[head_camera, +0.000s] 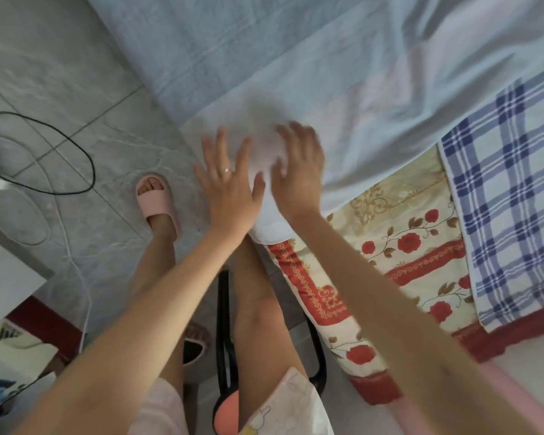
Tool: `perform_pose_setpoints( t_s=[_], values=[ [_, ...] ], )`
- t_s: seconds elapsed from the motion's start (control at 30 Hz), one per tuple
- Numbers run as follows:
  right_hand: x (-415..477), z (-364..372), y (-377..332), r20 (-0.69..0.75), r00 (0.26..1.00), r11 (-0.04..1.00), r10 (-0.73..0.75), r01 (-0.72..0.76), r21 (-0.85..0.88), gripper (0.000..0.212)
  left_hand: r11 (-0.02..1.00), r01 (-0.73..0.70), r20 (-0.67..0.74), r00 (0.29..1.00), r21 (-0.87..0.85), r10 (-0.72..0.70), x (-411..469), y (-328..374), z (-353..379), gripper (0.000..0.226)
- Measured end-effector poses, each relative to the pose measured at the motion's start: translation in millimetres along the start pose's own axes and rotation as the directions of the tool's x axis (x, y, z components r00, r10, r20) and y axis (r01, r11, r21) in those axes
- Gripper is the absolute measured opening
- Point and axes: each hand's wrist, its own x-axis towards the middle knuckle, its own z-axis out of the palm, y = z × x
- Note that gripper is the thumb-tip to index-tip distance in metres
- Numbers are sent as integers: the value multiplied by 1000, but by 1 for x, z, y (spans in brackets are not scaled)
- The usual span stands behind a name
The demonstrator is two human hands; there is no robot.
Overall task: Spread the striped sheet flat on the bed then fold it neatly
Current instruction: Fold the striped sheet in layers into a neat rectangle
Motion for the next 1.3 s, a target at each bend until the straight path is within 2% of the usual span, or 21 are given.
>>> perform_pose_setpoints(
  t_s=[0.07,0.1,0.13,0.2,0.23,0.3,0.37,0.43,0.5,0.53,0.57,0.63,0.7,0.73,0.8,0.87,0.9,0.93,1.07,1.17,1.3],
  values=[
    [39,4,22,276,829,797,-485,550,-251,53,991,-74,136,989,108,59,24,-11,14,80],
    [56,3,48,346,742,654,-575,670,-351,54,987,-74,187,981,140,47,24,-16,20,84],
    [72,-6,79,370,763,618,-529,646,-449,58,985,-80,209,977,156,46,26,-17,22,87],
    [86,-37,140,226,969,752,-97,221,-621,66,976,-90,260,965,196,37,27,-14,20,94],
    [82,-53,163,94,973,772,209,-106,-627,70,971,-83,294,956,223,14,26,-12,17,98],
    [69,-83,188,-75,675,580,734,-680,-448,79,962,-50,357,933,270,-51,28,-8,10,105],
    [61,-102,184,-125,433,383,892,-875,-297,86,949,-53,372,926,310,-70,32,3,1,106],
    [63,-100,170,-151,665,571,731,-718,-399,77,952,-60,352,935,300,-52,35,13,-11,102],
    [79,-88,138,-71,945,801,319,-309,-513,69,953,-92,335,942,288,-10,46,21,-21,94],
    [91,-80,114,-8,996,853,90,-81,-515,67,946,-115,313,950,304,15,59,23,-26,91],
    [95,-65,92,89,985,861,-146,171,-480,64,942,-134,286,957,307,42,68,21,-29,88],
    [116,-42,64,359,781,689,-512,622,-372,56,935,-155,237,968,318,80,96,17,-35,87],
    [158,-37,86,459,685,567,-565,727,-387,53,907,-175,315,948,384,50,117,10,-35,90],
    [178,-45,106,413,784,643,-464,619,-451,57,890,-193,369,929,414,30,120,7,-31,93],
    [211,-67,142,197,979,865,59,48,-499,74,892,-231,428,903,390,47,122,-1,-24,96],
    [223,-80,144,48,765,721,642,-582,-377,88,879,-298,368,917,372,155,125,-6,-31,95],
    [219,-80,130,47,663,634,747,-689,-352,90,869,-328,353,915,370,196,126,-9,-36,91],
    [223,-72,115,-1,672,623,740,-687,-375,88,866,-342,348,913,364,214,138,-13,-44,87],
    [261,-35,51,-75,996,876,38,-70,-478,64,859,-348,272,927,375,256,214,-24,-80,79],
    [349,-4,-14,108,914,802,-391,396,-447,62,876,-281,160,959,392,236,321,-44,-121,77],
    [494,16,-52,289,833,703,-472,553,-447,58,904,-102,28,995,415,100,481,-62,-191,81]
  ],
)
